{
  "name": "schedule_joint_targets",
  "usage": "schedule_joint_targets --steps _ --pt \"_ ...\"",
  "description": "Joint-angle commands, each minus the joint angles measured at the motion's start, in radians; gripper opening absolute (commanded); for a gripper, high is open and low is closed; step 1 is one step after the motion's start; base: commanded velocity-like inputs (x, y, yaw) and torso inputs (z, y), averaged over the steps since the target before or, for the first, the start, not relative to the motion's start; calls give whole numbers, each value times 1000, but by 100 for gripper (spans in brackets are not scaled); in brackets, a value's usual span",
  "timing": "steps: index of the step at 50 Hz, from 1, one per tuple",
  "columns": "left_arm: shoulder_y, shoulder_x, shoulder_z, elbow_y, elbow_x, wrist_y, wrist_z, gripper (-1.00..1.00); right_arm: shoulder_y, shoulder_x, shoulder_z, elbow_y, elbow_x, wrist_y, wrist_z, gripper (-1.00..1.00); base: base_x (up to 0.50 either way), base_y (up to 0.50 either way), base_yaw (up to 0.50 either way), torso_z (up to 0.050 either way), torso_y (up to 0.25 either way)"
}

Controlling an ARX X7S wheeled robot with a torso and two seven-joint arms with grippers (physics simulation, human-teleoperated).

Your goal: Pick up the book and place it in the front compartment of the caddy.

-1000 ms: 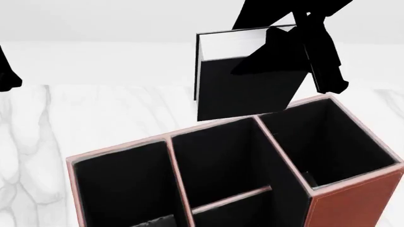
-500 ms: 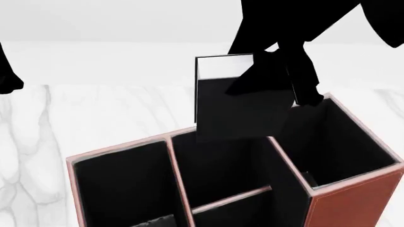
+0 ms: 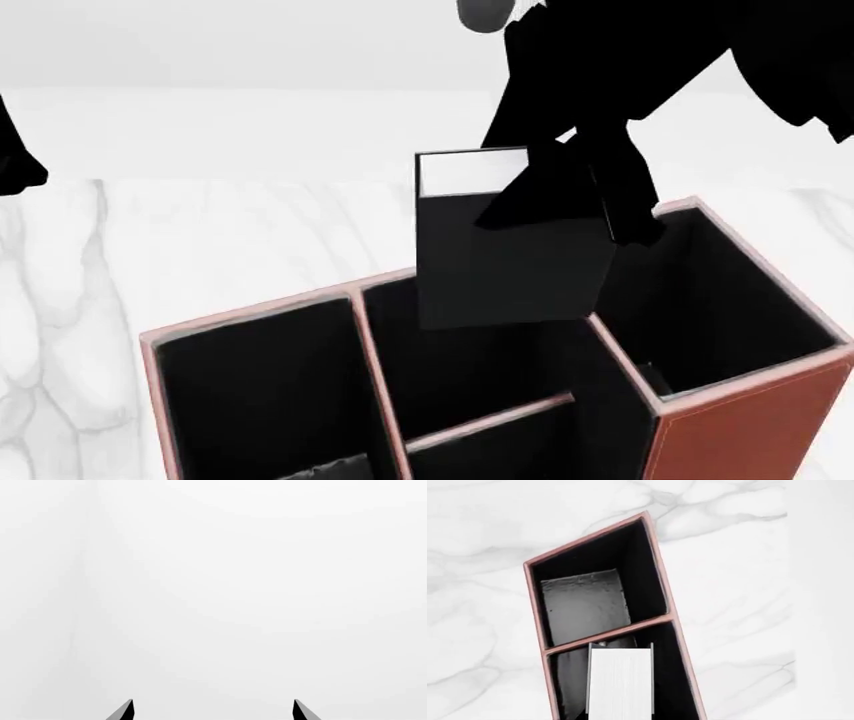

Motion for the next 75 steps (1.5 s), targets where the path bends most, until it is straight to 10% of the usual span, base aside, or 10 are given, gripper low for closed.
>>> schedule_joint_targets --steps 1,28,75 --pt "0 -2 1 -3 -2 3 -1 100 11 9 -11 -22 20 -7 22 -100 0 0 0 0 0" --pt "9 -9 -2 4 -9 4 -10 100 51 -34 -201 98 29 -261 -2 -100 0 0 0 0 1" --pt "11 -16 5 -2 -18 15 -15 100 42 15 -150 -32 154 -307 61 -100 0 0 0 0 1"
